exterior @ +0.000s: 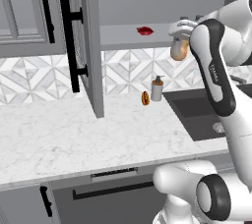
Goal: Put the shaker and condiment bottle from the counter next to their counterparts in the cabinet.
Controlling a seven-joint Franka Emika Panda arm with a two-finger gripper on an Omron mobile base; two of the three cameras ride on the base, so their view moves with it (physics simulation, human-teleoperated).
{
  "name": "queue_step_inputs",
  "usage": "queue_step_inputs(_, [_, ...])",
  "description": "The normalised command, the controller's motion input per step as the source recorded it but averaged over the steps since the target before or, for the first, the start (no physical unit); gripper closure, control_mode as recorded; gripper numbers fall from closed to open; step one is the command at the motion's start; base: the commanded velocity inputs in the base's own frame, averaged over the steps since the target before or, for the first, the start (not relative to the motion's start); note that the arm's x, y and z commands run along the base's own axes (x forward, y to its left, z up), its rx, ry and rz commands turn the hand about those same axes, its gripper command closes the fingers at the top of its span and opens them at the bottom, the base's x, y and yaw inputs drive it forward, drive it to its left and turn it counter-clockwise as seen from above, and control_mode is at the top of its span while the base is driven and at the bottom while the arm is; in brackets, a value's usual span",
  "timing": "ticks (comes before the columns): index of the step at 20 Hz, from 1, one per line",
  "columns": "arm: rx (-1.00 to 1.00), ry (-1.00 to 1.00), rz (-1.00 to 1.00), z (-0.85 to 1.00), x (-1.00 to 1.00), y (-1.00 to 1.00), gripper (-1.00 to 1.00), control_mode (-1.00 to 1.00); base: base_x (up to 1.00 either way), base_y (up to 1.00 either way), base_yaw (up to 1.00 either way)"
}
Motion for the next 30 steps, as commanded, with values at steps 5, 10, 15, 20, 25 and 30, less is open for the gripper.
queue_step_inputs(5, [0.0, 0.0, -0.07, 0.05, 0.37, 0.05, 1.0, -1.0, 0.0, 0.0, 0.0])
queue_step_inputs(10, [0.0, 0.0, -0.06, 0.02, 0.44, 0.09, 1.0, -1.0, 0.0, 0.0, 0.0])
queue_step_inputs(15, [0.0, 0.02, -0.05, 0.02, 0.67, 0.28, 1.0, -1.0, 0.0, 0.0, 0.0])
queue_step_inputs(20, [0.0, 0.03, -0.01, 0.17, 0.73, 0.08, 1.0, -1.0, 0.0, 0.0, 0.0])
queue_step_inputs(25, [0.01, 0.09, 0.03, 0.22, 0.58, 0.0, 1.0, -1.0, 0.0, 0.0, 0.0])
queue_step_inputs(30, [0.01, 0.05, 0.15, -0.02, 0.25, 0.0, 1.0, -1.0, 0.0, 0.0, 0.0])
